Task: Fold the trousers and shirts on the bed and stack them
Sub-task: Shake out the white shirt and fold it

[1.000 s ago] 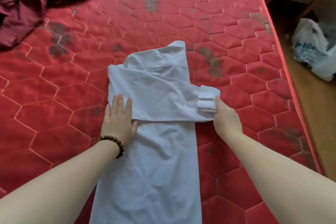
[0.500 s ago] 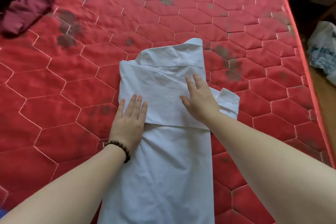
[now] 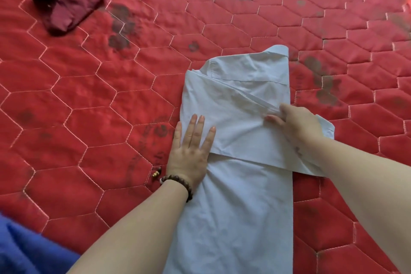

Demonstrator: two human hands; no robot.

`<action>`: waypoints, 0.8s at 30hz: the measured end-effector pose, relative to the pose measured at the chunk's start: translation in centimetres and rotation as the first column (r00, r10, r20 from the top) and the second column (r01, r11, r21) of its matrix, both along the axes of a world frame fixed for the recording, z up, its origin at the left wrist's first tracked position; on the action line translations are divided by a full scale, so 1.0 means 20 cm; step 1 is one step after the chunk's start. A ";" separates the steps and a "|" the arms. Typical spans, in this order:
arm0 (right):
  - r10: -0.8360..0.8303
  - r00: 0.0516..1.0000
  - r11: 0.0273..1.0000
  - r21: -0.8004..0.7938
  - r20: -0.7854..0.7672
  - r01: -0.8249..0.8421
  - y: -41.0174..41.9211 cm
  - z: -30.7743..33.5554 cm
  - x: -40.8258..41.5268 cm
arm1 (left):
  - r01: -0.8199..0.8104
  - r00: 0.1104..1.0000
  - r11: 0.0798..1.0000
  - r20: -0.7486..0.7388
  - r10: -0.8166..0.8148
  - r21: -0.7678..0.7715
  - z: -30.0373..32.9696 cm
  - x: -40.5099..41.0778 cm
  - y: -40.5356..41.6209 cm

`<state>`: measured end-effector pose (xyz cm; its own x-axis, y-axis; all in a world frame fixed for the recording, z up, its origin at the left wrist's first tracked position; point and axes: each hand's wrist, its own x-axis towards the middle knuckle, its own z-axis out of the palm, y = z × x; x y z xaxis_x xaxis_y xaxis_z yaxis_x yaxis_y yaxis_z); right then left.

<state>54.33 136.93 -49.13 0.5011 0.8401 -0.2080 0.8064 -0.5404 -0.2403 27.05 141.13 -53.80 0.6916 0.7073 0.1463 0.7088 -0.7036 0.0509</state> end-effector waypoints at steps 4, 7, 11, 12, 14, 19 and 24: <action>-0.021 0.996 0.999 -0.034 0.084 0.024 -0.07 0.03 0.13 | 0.003 1.000 1.000 0.013 -0.003 0.020 -0.01 0.00 0.00; -0.046 0.989 0.992 -0.111 0.141 0.062 -0.12 0.04 0.21 | 0.009 1.000 1.000 0.021 -0.009 0.008 -0.01 0.00 0.00; -0.044 0.982 0.988 -0.137 0.183 0.070 -0.11 0.01 0.18 | 0.016 1.000 1.000 0.019 -0.015 -0.011 0.00 0.00 0.00; -0.033 0.979 0.988 -0.141 0.201 0.062 -0.08 0.01 0.15 | 0.019 1.000 1.000 0.021 -0.018 -0.014 0.00 0.00 0.00; 0.004 0.978 0.992 -0.120 0.211 0.022 0.01 -0.01 0.06 | 0.030 0.999 0.999 0.024 -0.029 -0.016 0.00 0.00 0.00; -0.013 0.992 1.000 -0.010 0.129 0.014 0.19 -0.03 -0.04 | 0.035 0.999 0.998 -0.007 -0.036 -0.056 -0.01 -0.01 0.01; -0.021 0.981 0.999 -0.045 0.195 0.031 0.21 -0.06 0.01 | 0.034 0.999 0.996 -0.035 -0.037 -0.088 -0.02 0.00 0.01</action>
<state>54.53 141.10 -50.25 0.5574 0.8177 -0.1437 0.8207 -0.5689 -0.0539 26.96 141.35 -54.12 0.7201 0.6913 0.0589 0.6861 -0.7222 0.0882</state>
